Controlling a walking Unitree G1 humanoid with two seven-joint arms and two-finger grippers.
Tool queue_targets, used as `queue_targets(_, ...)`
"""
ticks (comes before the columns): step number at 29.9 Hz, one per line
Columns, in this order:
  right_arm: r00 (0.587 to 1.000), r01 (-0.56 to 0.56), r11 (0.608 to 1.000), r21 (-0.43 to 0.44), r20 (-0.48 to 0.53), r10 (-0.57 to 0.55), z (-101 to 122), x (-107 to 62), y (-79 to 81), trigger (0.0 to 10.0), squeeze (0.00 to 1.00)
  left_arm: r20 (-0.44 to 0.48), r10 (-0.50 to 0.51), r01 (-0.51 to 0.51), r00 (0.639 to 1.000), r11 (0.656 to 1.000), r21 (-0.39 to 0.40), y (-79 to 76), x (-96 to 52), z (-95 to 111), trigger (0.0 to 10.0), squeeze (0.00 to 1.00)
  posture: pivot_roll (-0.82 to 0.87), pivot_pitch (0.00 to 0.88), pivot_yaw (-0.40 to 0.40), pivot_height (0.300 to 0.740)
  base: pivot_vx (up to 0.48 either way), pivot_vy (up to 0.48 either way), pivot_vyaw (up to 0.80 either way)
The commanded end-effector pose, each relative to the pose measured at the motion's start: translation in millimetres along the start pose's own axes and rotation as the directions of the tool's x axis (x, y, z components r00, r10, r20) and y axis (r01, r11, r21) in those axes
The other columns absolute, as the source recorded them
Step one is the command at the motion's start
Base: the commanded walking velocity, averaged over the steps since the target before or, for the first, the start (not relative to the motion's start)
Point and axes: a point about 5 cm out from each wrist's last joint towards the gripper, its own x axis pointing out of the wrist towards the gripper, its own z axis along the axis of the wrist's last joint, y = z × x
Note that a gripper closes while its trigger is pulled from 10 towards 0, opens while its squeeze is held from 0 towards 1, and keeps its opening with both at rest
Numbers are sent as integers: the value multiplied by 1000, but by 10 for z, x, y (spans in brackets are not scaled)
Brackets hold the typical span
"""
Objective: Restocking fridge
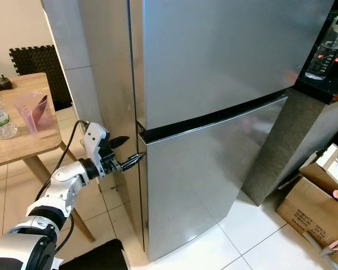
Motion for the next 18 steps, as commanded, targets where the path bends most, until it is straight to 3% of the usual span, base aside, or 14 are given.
queue_targets(1, 1000, 0, 1000, 11, -6, 0, -25, -2, 27, 10000, 0, -1, -51, 51, 999, 998, 24, -52, 108, 56, 10000, 0, -101, 0, -13, 740, 0, 0, 0)
queue_targets(13, 1000, 1, 1000, 5, -3, -1, -25, -1, 38, 10000, 0, -1, -57, 57, 998, 998, 26, -58, 112, 50, 10000, 0, -99, 0, -12, 740, 0, 0, 0)
queue_targets(18, 1000, 2, 1000, 5, -4, -2, -27, -1, 39, 10000, 0, 22, -109, 108, 994, 994, 14, -146, 175, 51, 10000, 0, -100, 0, -11, 740, 0, 0, 0)
